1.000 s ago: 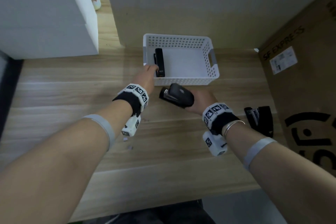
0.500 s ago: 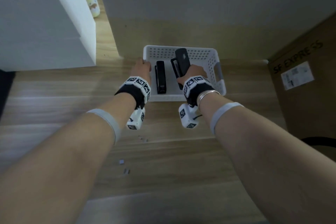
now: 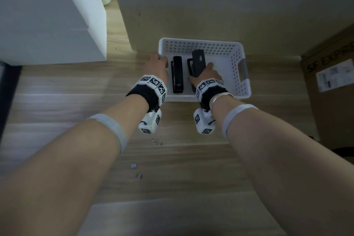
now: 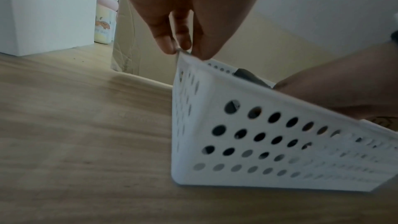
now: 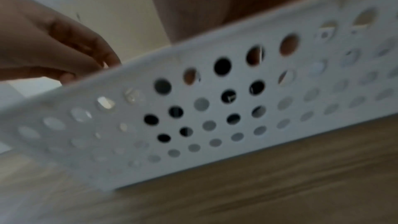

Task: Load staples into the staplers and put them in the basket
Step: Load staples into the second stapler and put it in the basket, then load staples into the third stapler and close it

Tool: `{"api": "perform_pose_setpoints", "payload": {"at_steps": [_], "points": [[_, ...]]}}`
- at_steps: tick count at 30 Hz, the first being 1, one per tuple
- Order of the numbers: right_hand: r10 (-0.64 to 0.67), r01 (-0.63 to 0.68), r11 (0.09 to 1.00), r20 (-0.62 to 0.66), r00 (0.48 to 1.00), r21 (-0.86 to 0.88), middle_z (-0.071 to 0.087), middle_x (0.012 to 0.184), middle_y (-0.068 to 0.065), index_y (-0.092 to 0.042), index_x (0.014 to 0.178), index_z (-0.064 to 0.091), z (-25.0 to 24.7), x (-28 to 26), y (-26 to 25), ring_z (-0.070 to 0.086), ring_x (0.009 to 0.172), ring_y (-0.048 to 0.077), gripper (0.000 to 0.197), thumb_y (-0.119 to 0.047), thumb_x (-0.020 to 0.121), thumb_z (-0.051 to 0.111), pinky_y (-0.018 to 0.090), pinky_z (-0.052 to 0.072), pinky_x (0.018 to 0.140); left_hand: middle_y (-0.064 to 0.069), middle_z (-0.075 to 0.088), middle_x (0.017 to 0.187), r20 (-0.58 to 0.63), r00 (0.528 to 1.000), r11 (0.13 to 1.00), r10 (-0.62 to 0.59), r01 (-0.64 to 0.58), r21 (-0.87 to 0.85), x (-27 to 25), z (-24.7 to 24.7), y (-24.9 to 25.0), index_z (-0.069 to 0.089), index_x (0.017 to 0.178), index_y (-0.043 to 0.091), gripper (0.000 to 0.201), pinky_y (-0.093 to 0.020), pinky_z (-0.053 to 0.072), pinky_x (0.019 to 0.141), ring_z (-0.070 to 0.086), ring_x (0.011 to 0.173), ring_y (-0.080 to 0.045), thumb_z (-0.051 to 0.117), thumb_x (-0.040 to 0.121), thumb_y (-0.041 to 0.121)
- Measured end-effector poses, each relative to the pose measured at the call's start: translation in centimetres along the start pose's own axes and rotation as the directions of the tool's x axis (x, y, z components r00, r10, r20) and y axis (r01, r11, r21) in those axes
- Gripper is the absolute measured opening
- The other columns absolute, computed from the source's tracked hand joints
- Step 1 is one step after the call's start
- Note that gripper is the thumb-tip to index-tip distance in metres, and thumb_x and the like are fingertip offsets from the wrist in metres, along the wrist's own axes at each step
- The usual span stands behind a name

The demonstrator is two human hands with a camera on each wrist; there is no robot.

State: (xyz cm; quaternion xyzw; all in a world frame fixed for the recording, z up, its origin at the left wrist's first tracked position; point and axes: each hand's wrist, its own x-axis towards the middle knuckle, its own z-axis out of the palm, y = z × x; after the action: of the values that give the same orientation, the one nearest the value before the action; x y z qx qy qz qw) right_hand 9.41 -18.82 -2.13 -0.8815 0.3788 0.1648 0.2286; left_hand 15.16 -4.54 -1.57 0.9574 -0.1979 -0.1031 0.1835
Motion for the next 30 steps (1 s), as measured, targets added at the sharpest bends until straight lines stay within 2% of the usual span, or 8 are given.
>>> {"api": "perform_pose_setpoints", "payload": {"at_steps": [2, 8, 12, 17, 19, 22, 27, 30], "points": [[0.009, -0.007, 1.0, -0.059, 0.998, 0.023, 0.053, 0.127, 0.018, -0.011, 0.144, 0.021, -1.0, -0.5, 0.1, 0.059, 0.11, 0.036, 0.072, -0.051, 0.09, 0.047, 0.045, 0.051, 0.089, -0.018, 0.047, 0.127, -0.018, 1.0, 1.0, 0.016, -0.016, 0.01, -0.3, -0.5, 0.7, 0.058, 0.11, 0.003, 0.026, -0.039, 0.041, 0.096, 0.045, 0.115, -0.036, 0.043, 0.088, 0.0], [0.039, -0.044, 0.999, -0.189, 0.981, -0.024, 0.048, 0.135, 0.017, -0.016, 0.143, 0.029, -5.5, -3.9, 6.3, 0.054, 0.115, 0.038, 0.054, -0.024, 0.093, 0.047, 0.05, 0.049, 0.094, -0.018, 0.05, 0.123, 0.0, 0.997, 0.995, 0.08, -0.08, -0.057, -3.0, -1.1, 4.5, 0.059, 0.108, 0.003, 0.024, -0.04, 0.045, 0.093, 0.048, 0.113, -0.036, 0.043, 0.09, 0.004], [0.161, -0.195, 0.964, -0.188, 0.969, -0.179, 0.043, 0.136, 0.021, -0.004, 0.132, 0.04, -7.2, -7.7, 12.7, 0.043, 0.125, 0.039, 0.043, -0.018, 0.094, 0.051, 0.049, 0.038, 0.105, -0.024, 0.052, 0.115, 0.056, 0.983, 0.981, 0.175, -0.17, -0.095, -6.0, 0.6, 7.5, 0.061, 0.105, -0.001, 0.025, -0.041, 0.045, 0.086, 0.053, 0.104, -0.039, 0.042, 0.088, 0.0], [0.382, -0.292, 0.8, 0.07, 0.922, -0.525, 0.059, 0.122, 0.021, 0.003, 0.117, 0.06, -7.6, -13.0, 19.9, 0.058, 0.114, 0.036, 0.026, -0.009, 0.094, 0.054, 0.044, 0.048, 0.096, -0.022, 0.052, 0.118, 0.171, 0.958, 0.97, 0.23, -0.211, -0.121, -9.5, 3.7, 10.9, 0.06, 0.105, 0.0, 0.024, -0.041, 0.045, 0.09, 0.053, 0.106, -0.037, 0.041, 0.089, -0.001], [0.386, -0.348, 0.809, -0.019, 0.922, -0.474, 0.052, 0.132, 0.02, 0.001, 0.127, 0.05, -7.2, -13.2, 22.7, 0.053, 0.119, 0.036, 0.033, -0.009, 0.095, 0.052, 0.044, 0.045, 0.101, -0.021, 0.052, 0.119, 0.233, 0.938, 0.965, 0.257, -0.236, -0.116, -10.6, 5.2, 12.2, 0.059, 0.109, 0.001, 0.027, -0.04, 0.045, 0.094, 0.053, 0.108, -0.036, 0.04, 0.091, 0.001], [0.372, -0.406, 0.887, -0.18, 0.911, -0.221, 0.036, 0.142, 0.025, -0.002, 0.143, 0.023, -6.7, -13.0, 25.0, 0.043, 0.127, 0.042, 0.057, -0.01, 0.094, 0.052, 0.049, 0.041, 0.101, -0.018, 0.051, 0.121, 0.294, 0.918, 0.964, 0.266, -0.245, -0.107, -11.8, 7.2, 13.3, 0.059, 0.11, 0.004, 0.027, -0.04, 0.048, 0.094, 0.057, 0.105, -0.034, 0.041, 0.09, 0.0], [0.399, -0.423, 0.892, -0.162, 0.903, -0.162, 0.047, 0.134, 0.028, 0.006, 0.139, 0.028, -7.0, -12.4, 26.9, 0.051, 0.121, 0.04, 0.05, -0.004, 0.095, 0.05, 0.045, 0.045, 0.096, -0.016, 0.051, 0.119, 0.36, 0.904, 0.972, 0.233, -0.213, -0.094, -12.4, 9.3, 13.8, 0.059, 0.107, 0.006, 0.027, -0.037, 0.048, 0.089, 0.058, 0.101, -0.034, 0.041, 0.088, -0.002], [0.321, -0.342, 0.924, -0.141, 0.936, -0.168, 0.057, 0.123, 0.028, 0.006, 0.134, 0.036, -6.9, -11.9, 26.4, 0.06, 0.11, 0.038, 0.048, -0.007, 0.093, 0.056, 0.041, 0.049, 0.084, -0.015, 0.05, 0.12, 0.381, 0.898, 0.975, 0.222, -0.204, -0.088, -12.2, 9.1, 13.5, 0.058, 0.108, 0.006, 0.029, -0.035, 0.047, 0.088, 0.058, 0.102, -0.035, 0.04, 0.087, -0.004]]}}
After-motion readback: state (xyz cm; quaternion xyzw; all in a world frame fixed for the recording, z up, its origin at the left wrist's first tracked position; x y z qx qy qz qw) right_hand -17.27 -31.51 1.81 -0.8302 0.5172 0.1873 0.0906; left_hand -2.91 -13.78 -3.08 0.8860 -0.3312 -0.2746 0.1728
